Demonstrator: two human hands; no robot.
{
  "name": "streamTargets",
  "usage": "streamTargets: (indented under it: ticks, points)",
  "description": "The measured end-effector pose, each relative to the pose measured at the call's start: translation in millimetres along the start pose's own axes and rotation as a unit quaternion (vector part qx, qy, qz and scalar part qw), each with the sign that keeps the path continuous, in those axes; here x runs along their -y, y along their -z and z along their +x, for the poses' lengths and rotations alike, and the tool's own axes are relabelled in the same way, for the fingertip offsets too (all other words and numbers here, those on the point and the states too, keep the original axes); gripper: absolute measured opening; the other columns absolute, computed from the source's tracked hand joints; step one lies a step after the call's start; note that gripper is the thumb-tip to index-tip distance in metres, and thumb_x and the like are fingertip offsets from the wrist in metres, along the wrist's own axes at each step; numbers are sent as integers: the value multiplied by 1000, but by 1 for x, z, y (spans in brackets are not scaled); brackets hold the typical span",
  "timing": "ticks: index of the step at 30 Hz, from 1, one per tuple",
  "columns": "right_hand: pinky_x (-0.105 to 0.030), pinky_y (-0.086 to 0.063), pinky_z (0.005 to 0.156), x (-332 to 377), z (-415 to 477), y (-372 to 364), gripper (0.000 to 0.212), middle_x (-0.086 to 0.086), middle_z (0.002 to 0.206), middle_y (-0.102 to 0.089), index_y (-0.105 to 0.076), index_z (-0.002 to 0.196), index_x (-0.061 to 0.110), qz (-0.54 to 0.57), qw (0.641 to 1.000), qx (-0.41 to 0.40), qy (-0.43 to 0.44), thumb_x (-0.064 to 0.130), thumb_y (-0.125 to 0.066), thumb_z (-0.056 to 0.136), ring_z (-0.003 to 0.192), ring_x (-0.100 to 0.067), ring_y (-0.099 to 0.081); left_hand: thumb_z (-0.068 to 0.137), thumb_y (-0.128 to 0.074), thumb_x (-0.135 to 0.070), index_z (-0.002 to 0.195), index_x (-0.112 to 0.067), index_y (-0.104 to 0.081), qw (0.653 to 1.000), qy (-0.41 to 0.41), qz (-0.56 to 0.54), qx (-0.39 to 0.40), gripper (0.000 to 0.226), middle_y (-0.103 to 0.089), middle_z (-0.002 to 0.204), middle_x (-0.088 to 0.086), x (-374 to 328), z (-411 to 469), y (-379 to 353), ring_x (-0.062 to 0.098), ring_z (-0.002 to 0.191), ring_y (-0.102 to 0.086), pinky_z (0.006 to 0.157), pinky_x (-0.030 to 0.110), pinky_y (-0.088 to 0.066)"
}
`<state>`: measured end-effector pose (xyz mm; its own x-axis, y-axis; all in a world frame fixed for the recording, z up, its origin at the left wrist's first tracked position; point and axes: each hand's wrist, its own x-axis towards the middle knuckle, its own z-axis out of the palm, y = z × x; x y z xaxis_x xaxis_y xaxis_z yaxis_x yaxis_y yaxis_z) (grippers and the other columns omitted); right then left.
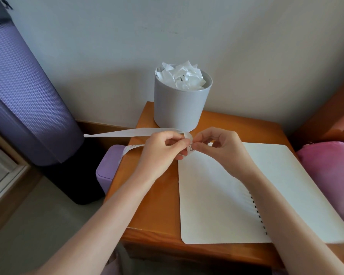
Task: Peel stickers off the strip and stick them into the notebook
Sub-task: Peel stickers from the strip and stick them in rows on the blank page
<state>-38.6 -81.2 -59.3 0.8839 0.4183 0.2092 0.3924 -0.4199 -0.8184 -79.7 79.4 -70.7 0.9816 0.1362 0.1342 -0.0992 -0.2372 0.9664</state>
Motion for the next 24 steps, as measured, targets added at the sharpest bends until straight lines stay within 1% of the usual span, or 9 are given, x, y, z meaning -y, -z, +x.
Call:
streamTargets:
  ticks: [3, 5, 8, 11, 14, 17, 19, 21, 24]
  points:
    - [-12, -40, 58, -2, 0, 0, 1, 13, 83, -65, -68, 86, 20, -30, 999, 13, 2, 20, -68, 85, 71, 2, -54, 88, -63, -25, 83, -27, -65, 1000, 18, -5, 0, 5, -68, 74, -10, 1, 0, -1, 2, 71, -68, 60, 11, -53]
    - [-14, -41, 61, -2, 0, 0, 6, 14, 87, -63, -65, 83, 25, -45, 999, 22, 9, 20, -67, 85, 77, 0, -54, 88, -62, -25, 80, -30, -63, 1000, 27, -8, 0, 9, -68, 74, -10, 1, 0, -1, 4, 70, -68, 61, 13, -54]
    - [-19, -40, 66, -1, 0, 2, 13, 8, 95, -61, -62, 80, 30, -44, 998, 30, 21, 20, -66, 85, 82, -5, -53, 88, -63, -24, 79, -31, -62, 999, 37, -11, -10, 12, -67, 73, -9, 2, 1, 0, 6, 67, -69, 61, 15, -55]
    - [-20, -40, 66, 0, 0, 8, 7, 6, 90, -63, -64, 81, 24, 2, 1000, 20, 11, 18, -67, 85, 75, -5, -53, 89, -62, -22, 81, -29, -62, 999, 41, -10, -21, 10, -67, 74, -8, 1, 1, 1, 7, 67, -69, 61, 16, -56]
    - [-11, -40, 59, -1, 2, 17, 4, 5, 77, -66, -66, 82, 16, 57, 998, -5, -26, 16, -70, 83, 63, 0, -52, 90, -60, -21, 90, -21, -64, 999, 40, 9, -30, 4, -67, 75, -6, 1, 1, 1, 9, 69, -68, 62, 16, -56]
    - [-6, -38, 53, -10, 6, 27, 9, 4, 71, -65, -68, 81, 11, 37, 996, -51, -70, 17, -74, 79, 56, 2, -50, 90, -60, -21, 94, -15, -67, 998, 43, 21, -29, 10, -68, 78, -1, 2, 0, -1, 12, 72, -68, 63, 18, -57]
    - [-8, -41, 56, -18, 7, 35, 9, 1, 74, -68, -69, 82, 12, 15, 991, -77, -105, 18, -74, 79, 57, -1, -51, 89, -60, -20, 93, -14, -67, 998, 42, 31, -17, 11, -68, 76, -1, 2, -2, -3, 11, 72, -68, 62, 16, -56]
    - [-14, -42, 59, -24, 7, 41, 9, -1, 76, -69, -70, 82, 12, -8, 987, -91, -131, 19, -74, 79, 59, -5, -52, 89, -60, -20, 91, -13, -68, 998, 43, 36, -7, 11, -68, 74, -2, 3, -3, -6, 11, 72, -67, 65, 17, -56]
    - [-19, -37, 54, -32, 8, 45, 8, -2, 74, -68, -70, 79, 12, -50, 983, -98, -145, 19, -73, 79, 55, -6, -47, 88, -60, -20, 88, -14, -69, 998, 48, 40, -3, 10, -69, 73, -1, 3, -4, -9, 12, 73, -68, 70, 20, -56]
